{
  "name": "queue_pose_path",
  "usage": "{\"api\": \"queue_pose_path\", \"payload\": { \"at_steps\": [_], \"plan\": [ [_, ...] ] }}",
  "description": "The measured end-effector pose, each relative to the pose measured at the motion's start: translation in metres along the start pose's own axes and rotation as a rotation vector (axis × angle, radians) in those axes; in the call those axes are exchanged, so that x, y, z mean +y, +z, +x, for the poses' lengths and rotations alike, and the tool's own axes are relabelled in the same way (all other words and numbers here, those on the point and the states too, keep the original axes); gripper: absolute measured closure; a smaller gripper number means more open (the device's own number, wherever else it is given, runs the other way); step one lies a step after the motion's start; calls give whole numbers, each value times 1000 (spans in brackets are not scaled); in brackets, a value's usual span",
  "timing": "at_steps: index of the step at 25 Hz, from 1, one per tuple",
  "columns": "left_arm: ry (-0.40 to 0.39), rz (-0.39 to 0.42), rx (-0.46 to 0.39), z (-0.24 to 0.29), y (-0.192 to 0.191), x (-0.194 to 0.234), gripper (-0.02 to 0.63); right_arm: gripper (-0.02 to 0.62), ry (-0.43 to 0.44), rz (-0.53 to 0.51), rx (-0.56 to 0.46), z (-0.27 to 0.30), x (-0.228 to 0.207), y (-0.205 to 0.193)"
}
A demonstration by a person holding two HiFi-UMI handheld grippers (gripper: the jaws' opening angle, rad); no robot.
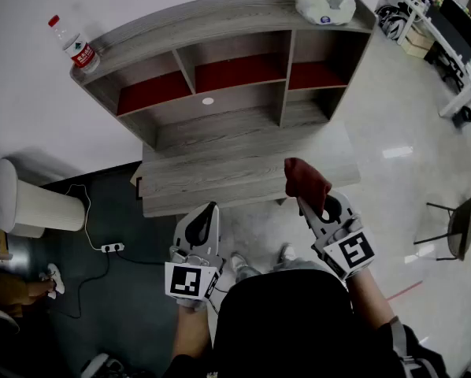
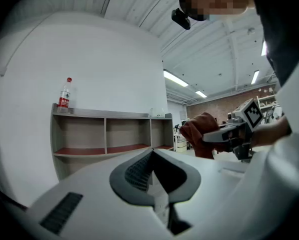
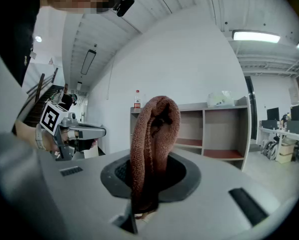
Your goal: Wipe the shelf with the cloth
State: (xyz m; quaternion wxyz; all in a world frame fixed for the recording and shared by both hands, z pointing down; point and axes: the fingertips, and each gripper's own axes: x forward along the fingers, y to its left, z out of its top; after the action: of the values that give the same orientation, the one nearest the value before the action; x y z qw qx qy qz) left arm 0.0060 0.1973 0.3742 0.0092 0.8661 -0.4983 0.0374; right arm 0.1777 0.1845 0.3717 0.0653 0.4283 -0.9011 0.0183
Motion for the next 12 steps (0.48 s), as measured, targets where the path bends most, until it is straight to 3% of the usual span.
{"api": "queue_pose_path", "payload": {
  "at_steps": [12],
  "plan": [
    [38,2,19,35,3,-35,606,546,31,27,-12,-18,-46,-7]
  ]
}}
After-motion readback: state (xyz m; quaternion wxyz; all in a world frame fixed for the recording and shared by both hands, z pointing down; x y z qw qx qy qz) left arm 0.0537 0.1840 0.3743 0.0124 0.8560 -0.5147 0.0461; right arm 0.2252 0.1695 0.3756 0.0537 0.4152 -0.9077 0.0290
